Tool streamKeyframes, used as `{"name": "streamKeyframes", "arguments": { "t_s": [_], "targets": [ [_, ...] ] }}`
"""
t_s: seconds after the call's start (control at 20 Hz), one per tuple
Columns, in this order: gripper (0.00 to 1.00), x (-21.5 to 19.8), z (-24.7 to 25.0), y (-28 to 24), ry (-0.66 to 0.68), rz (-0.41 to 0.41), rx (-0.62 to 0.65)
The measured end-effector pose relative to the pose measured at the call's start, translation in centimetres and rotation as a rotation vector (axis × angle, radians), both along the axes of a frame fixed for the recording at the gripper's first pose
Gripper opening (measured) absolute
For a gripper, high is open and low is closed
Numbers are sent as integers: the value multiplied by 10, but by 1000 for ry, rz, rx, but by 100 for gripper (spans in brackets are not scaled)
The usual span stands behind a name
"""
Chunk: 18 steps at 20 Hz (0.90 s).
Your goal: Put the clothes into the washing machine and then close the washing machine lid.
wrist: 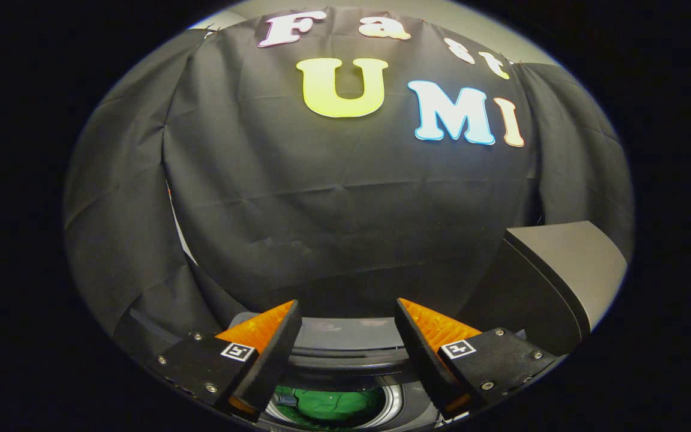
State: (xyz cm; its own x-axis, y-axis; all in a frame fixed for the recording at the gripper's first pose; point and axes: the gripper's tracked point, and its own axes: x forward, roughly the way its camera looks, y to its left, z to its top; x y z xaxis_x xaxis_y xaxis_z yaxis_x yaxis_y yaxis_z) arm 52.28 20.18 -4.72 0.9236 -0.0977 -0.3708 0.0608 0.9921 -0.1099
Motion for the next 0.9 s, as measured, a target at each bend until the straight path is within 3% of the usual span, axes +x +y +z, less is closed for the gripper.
{"name": "streamKeyframes", "arguments": {
  "t_s": [0.35, 0.5, 0.7, 0.9],
  "targets": [
    [96, -114, -122, 7, 115, 7, 64],
    [96, -149, -150, 15, 187, -1, 81],
    [96, -150, -142, 22, 172, 28, 30],
    [96, -146, -113, 22, 92, 21, 57]
  ]
}}
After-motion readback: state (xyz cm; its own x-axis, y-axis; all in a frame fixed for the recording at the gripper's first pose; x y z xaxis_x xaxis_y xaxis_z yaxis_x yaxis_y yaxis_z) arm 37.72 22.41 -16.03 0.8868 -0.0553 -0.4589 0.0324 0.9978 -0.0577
